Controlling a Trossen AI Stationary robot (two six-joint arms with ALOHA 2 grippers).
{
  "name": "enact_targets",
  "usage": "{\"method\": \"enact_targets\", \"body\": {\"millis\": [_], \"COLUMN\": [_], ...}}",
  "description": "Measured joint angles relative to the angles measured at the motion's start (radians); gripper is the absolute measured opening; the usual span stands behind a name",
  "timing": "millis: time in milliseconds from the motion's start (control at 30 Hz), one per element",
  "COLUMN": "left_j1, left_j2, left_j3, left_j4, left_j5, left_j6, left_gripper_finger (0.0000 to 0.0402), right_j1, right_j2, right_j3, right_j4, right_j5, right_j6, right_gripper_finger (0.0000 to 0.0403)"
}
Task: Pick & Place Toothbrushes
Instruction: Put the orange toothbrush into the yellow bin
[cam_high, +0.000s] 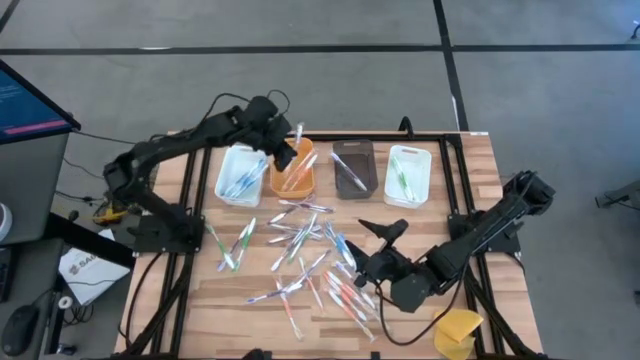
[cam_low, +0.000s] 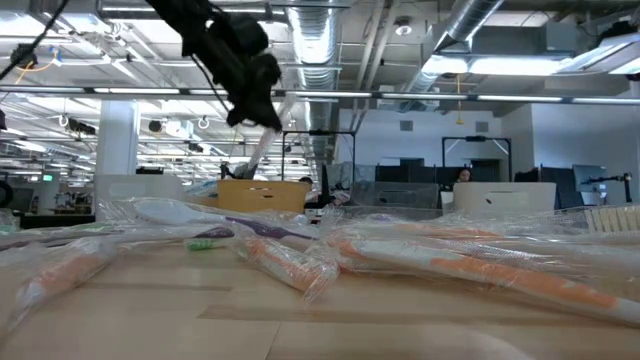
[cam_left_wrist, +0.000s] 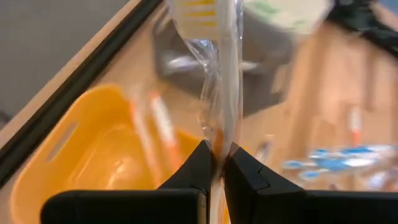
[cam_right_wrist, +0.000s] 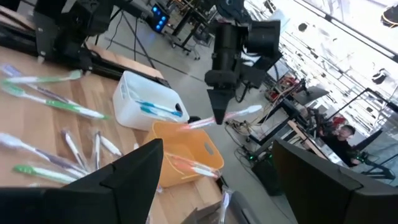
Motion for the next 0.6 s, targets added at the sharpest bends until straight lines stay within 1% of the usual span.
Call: {"method": "enact_targets", "body": {"millis": [133,233,367,500,600], "left_j1": [0.022,0.029,0.028,0.026,0.027], "left_j2": [0.050,0.084,0.127,0.181,0.197], "left_j3": [0.017,0.016,0.016,0.015,0.015], "left_j4": [0.003,-0.003,-0.018,-0.026,-0.022], "left_j5": [0.007,0.012,0.056,0.061,0.060], "left_j6": [-0.005,-0.027,-0.031,-0.031,-0.031], "left_gripper_finger": [0.0014,0.0014,0.0015,0.0016,0.0021], "right_j1": [-0.016,-0.036,-0.060,-0.078,-0.086], "right_j2": [0.000,0.000,0.000,0.000,0.000], "right_j3": [0.000,0.000,0.000,0.000,0.000], "right_j4": [-0.073,-0.094,-0.099,-0.109,-0.131], "right_j5": [-0.003,-0.009,-0.061,-0.102,-0.127], "right_j6": [0.066,0.093,0.095,0.129,0.147], "right_gripper_finger": [0.0297,0.0297,0.0297,0.0297,0.0297]}}
